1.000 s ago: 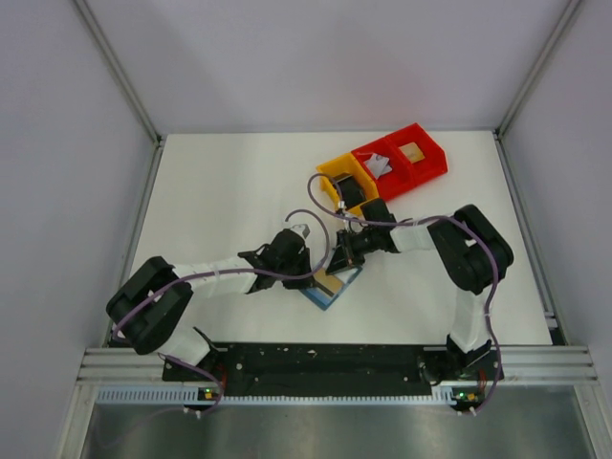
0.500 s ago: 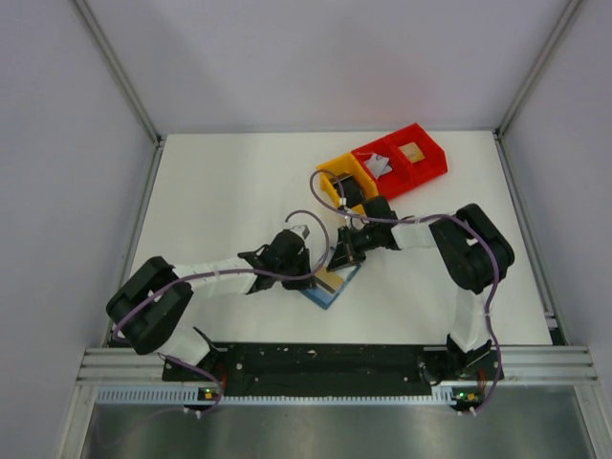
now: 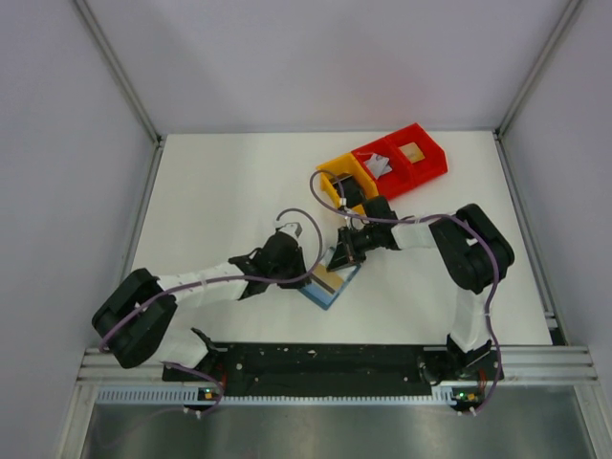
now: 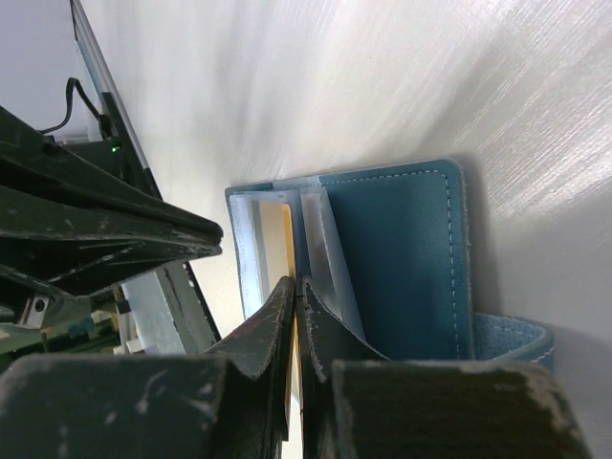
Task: Take the credit cards out of the card holder
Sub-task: Remove the credit card from the card holder.
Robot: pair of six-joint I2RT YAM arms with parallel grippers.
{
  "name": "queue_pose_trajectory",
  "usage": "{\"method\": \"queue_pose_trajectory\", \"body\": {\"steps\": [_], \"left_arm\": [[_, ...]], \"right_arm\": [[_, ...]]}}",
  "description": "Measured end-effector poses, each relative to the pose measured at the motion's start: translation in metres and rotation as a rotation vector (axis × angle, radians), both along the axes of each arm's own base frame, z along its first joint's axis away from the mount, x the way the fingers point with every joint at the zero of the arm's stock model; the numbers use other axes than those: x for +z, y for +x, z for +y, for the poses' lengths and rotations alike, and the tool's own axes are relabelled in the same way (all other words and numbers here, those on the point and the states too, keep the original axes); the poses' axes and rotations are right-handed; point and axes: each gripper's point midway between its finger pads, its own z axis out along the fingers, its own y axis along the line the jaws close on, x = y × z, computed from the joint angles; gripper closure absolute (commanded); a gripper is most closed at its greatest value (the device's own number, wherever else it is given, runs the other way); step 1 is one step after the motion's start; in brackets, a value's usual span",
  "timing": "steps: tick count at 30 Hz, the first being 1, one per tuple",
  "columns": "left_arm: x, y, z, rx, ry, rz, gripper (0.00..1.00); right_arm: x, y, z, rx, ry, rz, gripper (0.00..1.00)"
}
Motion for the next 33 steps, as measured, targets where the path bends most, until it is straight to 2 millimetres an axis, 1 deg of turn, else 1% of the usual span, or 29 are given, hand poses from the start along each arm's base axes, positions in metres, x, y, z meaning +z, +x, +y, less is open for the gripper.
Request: {"method": "queue_pose_trajectory", "body": {"steps": [7, 11, 18, 21, 33], "left_arm": [[0.012, 0.022, 0.003, 0.028, 0.011, -0.083, 0.91], [0.008, 0.028, -0.002, 0.019, 0.022, -0.085, 0.92], [-0.009, 0.022, -0.001, -0.009, 0.054, -0.034, 0.93], [-0.008, 0.021, -0.004, -0.022, 0.046, -0.021, 0.94], [-0.011, 0.017, -0.004, -0.028, 0.056, 0.013, 0.96]], "right_arm": [[-0.001, 0.0, 0.0, 0.0, -0.001, 0.002, 1.0], [-0.001, 0.0, 0.0, 0.0, -0.001, 0.003, 1.0], [-0.001, -0.001, 0.0, 0.002, 0.0, 0.005, 1.0], [-0.001, -0.001, 0.0, 0.002, 0.0, 0.005, 1.0], [-0.002, 0.0, 0.0, -0.002, -0.006, 0.003, 1.0]]}}
